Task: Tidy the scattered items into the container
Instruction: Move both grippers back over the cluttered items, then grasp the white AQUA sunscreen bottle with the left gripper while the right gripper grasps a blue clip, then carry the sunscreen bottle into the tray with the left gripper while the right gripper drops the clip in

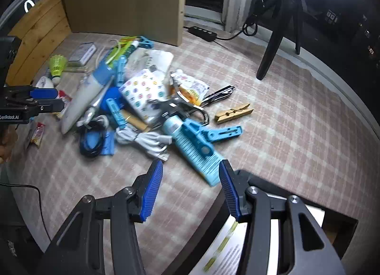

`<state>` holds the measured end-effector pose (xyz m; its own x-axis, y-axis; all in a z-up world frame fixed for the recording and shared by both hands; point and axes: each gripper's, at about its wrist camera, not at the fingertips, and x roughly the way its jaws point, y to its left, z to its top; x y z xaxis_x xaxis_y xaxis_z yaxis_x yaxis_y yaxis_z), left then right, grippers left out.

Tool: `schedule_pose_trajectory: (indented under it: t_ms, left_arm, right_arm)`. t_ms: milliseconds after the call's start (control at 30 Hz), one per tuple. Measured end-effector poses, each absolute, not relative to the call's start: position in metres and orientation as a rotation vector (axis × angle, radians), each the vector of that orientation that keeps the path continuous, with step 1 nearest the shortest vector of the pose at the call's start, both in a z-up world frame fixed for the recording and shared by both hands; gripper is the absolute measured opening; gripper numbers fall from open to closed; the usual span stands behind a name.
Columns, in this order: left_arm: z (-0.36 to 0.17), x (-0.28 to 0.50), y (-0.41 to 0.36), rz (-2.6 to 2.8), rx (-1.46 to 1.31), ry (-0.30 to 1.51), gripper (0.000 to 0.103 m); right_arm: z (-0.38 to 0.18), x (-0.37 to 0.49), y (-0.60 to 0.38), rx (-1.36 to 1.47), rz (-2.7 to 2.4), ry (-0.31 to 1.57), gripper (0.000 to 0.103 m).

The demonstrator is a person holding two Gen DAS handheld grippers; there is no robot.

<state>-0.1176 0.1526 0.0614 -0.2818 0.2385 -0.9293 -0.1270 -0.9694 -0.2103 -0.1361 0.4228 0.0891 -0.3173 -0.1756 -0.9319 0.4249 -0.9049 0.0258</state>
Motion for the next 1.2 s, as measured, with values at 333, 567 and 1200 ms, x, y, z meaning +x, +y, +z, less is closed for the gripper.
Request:
schedule_pose_trajectory:
  t_ms: [333, 567, 1200]
  left_arm:
    - [0.046, -0.134, 0.167, 2.282, -1.747, -0.087, 0.064]
    - [0.034, -0.145, 0.169, 2.256, -1.781, -0.085, 0.059]
    - [0.062, -0.122, 0.161, 2.312, -1.711, -0.179, 0.045]
  right_arm:
    - [0.070, -0.165, 0.417, 1.564, -2.198, 0.344, 0.039]
    - [0.054, -0.174, 0.411, 1.597, -2.160, 0.312, 0.036]
    - [0.075, -0.142, 0.420, 1.535, -2.209, 0.062, 0.007]
